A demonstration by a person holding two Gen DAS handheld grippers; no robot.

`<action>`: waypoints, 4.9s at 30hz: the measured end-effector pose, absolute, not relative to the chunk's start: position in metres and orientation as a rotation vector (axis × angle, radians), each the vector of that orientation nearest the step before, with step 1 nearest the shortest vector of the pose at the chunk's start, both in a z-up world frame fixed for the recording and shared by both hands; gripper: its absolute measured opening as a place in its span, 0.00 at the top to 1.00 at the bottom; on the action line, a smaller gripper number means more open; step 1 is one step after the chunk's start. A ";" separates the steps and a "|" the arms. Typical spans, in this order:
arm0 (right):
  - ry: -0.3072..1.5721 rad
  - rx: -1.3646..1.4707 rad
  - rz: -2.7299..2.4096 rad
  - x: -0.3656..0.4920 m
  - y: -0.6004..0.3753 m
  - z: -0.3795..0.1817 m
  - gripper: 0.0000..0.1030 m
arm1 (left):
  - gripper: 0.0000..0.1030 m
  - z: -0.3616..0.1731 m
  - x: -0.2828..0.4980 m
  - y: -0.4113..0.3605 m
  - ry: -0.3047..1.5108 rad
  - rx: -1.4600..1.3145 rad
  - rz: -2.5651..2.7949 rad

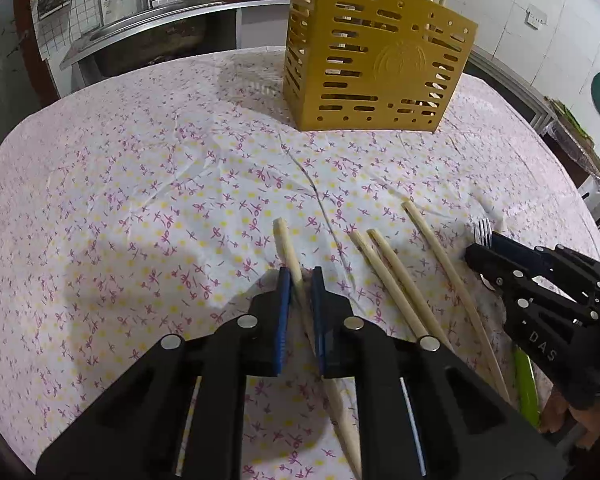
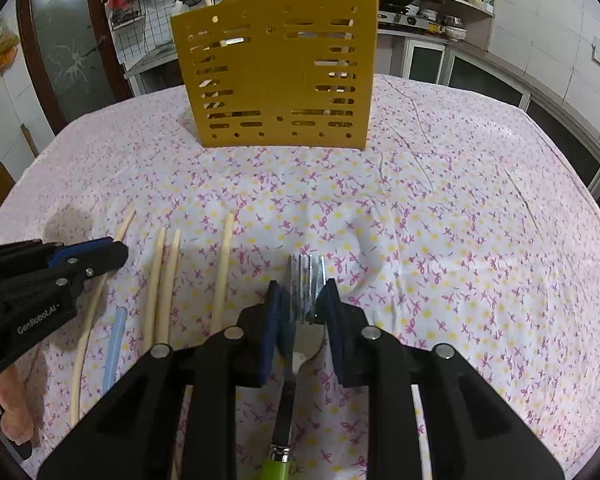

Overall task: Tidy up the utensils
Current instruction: 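Grasp the green-handled fork with the right gripper while the left grasps a chopstick, then lift the fork and chopstick and carry both to the yellow holder, then lower the fork and chopstick into the holder and open both grippers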

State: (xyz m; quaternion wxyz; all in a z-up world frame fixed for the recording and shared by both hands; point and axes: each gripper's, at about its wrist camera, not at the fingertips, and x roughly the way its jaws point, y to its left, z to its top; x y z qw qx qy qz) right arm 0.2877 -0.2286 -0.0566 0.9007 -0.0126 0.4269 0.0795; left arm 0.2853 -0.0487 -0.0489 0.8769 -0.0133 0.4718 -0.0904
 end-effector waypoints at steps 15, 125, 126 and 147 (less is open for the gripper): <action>0.704 0.149 0.194 0.260 -0.269 -0.025 0.78 | 0.96 -0.023 0.263 -0.039 0.875 -0.092 -0.246; 0.318 0.026 0.132 0.312 -0.283 0.204 0.79 | 0.96 0.200 0.342 -0.058 0.339 -0.133 -0.330; 0.316 0.024 0.131 0.318 -0.283 0.208 0.79 | 0.96 0.202 0.347 -0.060 0.329 -0.128 -0.329; 0.317 0.046 0.186 0.409 -0.272 0.185 0.79 | 0.96 0.172 0.439 -0.084 0.155 -0.065 -0.291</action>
